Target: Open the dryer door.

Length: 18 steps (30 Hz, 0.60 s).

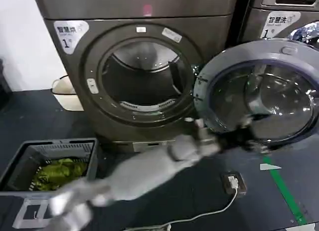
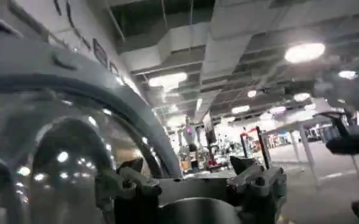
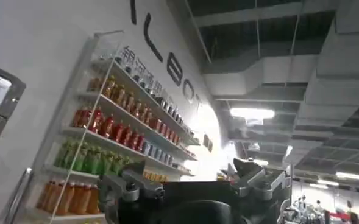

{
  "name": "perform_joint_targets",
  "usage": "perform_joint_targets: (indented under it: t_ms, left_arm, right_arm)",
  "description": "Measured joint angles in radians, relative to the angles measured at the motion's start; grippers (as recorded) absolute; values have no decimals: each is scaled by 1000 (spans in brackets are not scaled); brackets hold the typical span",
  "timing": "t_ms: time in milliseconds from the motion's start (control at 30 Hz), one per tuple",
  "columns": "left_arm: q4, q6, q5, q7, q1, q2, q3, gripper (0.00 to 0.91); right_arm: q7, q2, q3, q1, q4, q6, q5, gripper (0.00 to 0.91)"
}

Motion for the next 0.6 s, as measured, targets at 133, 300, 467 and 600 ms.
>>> perform_joint_targets:
  t_ms: [133,300,467,600]
  left_arm:
    - [-87,-27,31,24,-21,182,71,907]
    - [-199,39,109,66,-67,419,151,907]
    - [-285,124,215,140,-159,677,221,907]
    - [-326,205,314,144,-223,879,243,907]
  right_arm:
    - [-5,-4,5,8,5,0,-14,907]
    - [-15,-6,13,26,24,-4,-74,907]
    - [-20,-15,34,39,41,-19,-163,907]
    - [-15,-24,52,50,48,-19,-229,907]
